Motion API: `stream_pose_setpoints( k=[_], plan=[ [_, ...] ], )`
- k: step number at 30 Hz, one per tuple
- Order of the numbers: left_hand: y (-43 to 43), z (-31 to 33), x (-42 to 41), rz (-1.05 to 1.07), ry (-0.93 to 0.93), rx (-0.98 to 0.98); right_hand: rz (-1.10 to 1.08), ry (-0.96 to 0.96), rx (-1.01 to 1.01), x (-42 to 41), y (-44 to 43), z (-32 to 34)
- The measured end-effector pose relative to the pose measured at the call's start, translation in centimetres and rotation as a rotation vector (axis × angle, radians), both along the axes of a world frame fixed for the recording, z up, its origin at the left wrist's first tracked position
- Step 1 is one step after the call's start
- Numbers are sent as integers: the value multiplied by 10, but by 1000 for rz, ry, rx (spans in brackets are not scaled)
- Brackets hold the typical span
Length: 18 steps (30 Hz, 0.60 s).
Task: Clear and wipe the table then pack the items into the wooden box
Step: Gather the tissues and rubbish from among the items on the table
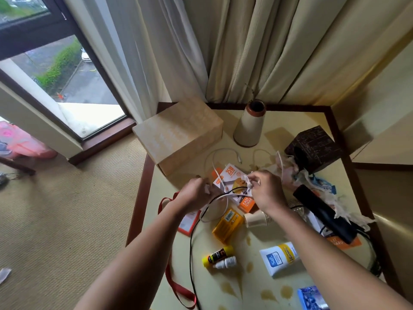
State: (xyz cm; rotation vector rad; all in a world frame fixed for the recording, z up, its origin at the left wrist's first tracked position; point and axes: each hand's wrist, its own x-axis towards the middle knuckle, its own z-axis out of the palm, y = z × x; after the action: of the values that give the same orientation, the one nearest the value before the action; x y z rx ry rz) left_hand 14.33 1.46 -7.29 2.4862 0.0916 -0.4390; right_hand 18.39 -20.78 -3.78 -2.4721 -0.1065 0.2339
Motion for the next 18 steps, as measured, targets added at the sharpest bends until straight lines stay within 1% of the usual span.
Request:
stream_pose_setpoints(
  k=[3, 5, 8, 10, 12, 14, 16, 18],
  plan=[
    [0, 9, -4, 153, -79, -51, -7, -55, -23, 9, -9, 9],
    [-2, 19, -2, 231, -143, -129, -11, -56, -47, 21, -16, 11],
    [-13, 40, 13, 239, -247, -249, 18, -78, -107, 38, -26, 19],
    [-26, 50, 31, 204, -267, -243, 89, -98, -192, 47, -30, 28],
    [-42, 59, 50, 133, -270, -157, 212, -7, -373, 55, -30, 37],
    [-57, 62, 67, 36, -227, -64, 324, 116, -534, 61, -27, 40],
    [-72, 59, 83, -56, -149, 48, 428, 179, -582, 64, -30, 33],
    [-80, 47, 95, -123, -65, 196, 497, 168, -577, 63, -35, 21]
  ],
)
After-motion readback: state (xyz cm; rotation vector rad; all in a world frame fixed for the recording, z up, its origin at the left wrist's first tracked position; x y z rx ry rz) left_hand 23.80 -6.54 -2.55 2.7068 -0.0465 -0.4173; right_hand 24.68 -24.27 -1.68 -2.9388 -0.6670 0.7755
